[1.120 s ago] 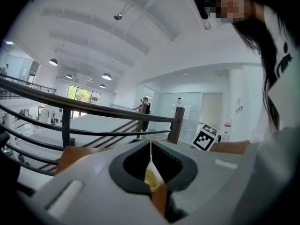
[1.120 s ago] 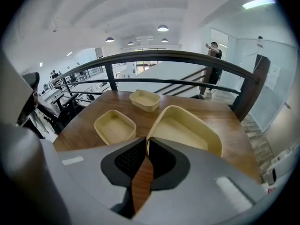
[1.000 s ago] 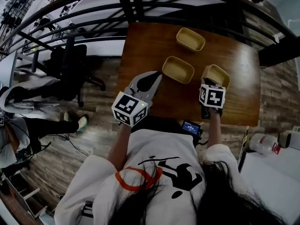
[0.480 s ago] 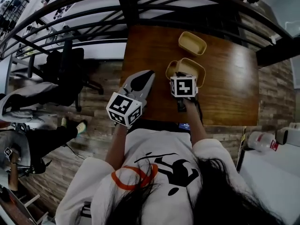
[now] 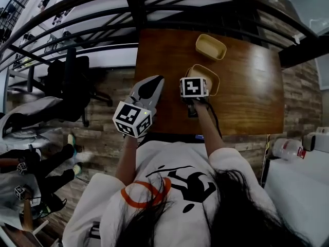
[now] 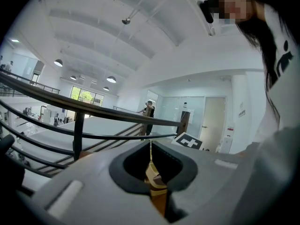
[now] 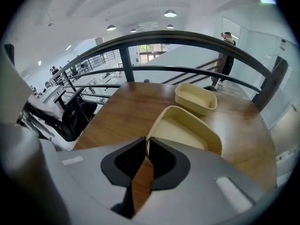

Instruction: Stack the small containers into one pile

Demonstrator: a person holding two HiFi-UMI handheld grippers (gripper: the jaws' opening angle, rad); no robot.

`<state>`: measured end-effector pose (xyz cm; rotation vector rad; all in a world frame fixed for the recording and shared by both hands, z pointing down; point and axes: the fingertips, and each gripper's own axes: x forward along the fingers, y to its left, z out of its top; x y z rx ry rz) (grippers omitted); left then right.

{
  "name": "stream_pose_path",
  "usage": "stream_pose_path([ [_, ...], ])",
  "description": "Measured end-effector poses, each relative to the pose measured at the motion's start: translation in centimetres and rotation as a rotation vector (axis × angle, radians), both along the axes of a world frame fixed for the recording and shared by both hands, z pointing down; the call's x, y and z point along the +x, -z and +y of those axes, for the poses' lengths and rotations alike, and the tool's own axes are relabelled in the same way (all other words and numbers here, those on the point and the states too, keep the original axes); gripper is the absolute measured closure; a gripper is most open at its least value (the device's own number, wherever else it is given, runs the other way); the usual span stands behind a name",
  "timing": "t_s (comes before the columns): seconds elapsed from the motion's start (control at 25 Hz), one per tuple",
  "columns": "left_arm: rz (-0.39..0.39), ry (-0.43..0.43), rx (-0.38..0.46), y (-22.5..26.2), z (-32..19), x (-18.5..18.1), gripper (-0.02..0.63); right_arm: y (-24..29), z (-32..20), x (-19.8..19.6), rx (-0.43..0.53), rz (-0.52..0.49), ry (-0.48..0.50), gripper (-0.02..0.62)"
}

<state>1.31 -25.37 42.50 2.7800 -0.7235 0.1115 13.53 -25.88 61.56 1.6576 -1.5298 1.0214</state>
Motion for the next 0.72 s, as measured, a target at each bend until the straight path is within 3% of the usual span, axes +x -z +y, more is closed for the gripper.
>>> stream_pose_path([
  [0.28,0.004,-0.019,-0.005,-0.4,-0.5,-0.4,0.606,-0.8,-0.5,-0.3,0.003,-0.014,-0.022,0.534],
  [0.4,0.003,-0.028,-0.008,-0.6,-0.4,0.0,0.606,0.0,0.0,0.4,0.013,-0.003,-0.021,0.472],
  [0.72,0.001,-0.063,-0.027,-1.2,-0.2,1.4,0.606,3.1,0.2,1.9,0.146,-0.038,0.016,0.438],
])
